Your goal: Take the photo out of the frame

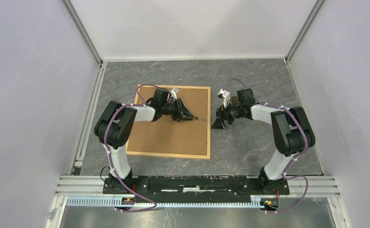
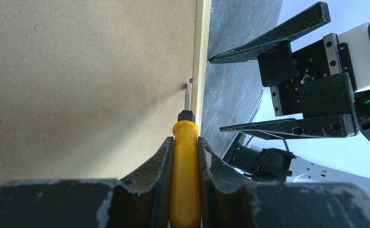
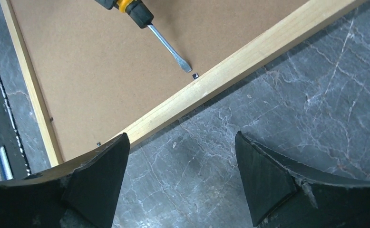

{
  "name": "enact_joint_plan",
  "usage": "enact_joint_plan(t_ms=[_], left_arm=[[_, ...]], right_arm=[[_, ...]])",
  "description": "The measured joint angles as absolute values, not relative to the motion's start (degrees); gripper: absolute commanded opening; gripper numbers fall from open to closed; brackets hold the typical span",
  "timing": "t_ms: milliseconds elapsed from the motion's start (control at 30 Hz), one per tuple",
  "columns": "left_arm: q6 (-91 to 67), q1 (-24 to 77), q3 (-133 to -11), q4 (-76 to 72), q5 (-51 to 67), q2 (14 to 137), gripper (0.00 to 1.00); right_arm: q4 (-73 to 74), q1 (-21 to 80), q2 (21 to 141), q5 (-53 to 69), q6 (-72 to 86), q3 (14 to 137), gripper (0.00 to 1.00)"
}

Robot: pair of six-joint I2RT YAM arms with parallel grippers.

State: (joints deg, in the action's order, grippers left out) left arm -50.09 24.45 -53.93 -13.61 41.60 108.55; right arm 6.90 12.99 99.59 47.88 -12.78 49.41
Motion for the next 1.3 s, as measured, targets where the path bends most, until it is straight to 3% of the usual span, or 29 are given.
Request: enact_joint_plan(t_ms=[200, 400, 633, 933, 1300], left_arm=[[-50.13, 24.45, -55.2, -14.11, 42.5, 110.24, 0.02], [-50.13, 24.38, -56.1, -14.02, 43.16, 111.18, 0.02], [-50.15, 24.05, -56.36, -14.11, 44.18, 111.96, 0.02], [-50.15, 24.08, -56.29, -14.15, 44.18, 112.05, 0.02], [-51.18, 23.97, -56.93, -15.64, 46.04, 114.24, 0.02]], right_arm=[[7.11, 12.99, 101.67, 48.97, -17.61, 50.96, 0.73], [7.97, 13.02, 104.68, 49.08, -20.43, 53.89, 0.52], [8.38, 14.37, 106.17, 48.82, -21.58, 55.24, 0.46], [10.17, 16.08, 107.07, 48.45, -20.49, 56.82, 0.29], [11.16, 16.08, 107.96, 48.58, -17.65, 57.78, 0.21]])
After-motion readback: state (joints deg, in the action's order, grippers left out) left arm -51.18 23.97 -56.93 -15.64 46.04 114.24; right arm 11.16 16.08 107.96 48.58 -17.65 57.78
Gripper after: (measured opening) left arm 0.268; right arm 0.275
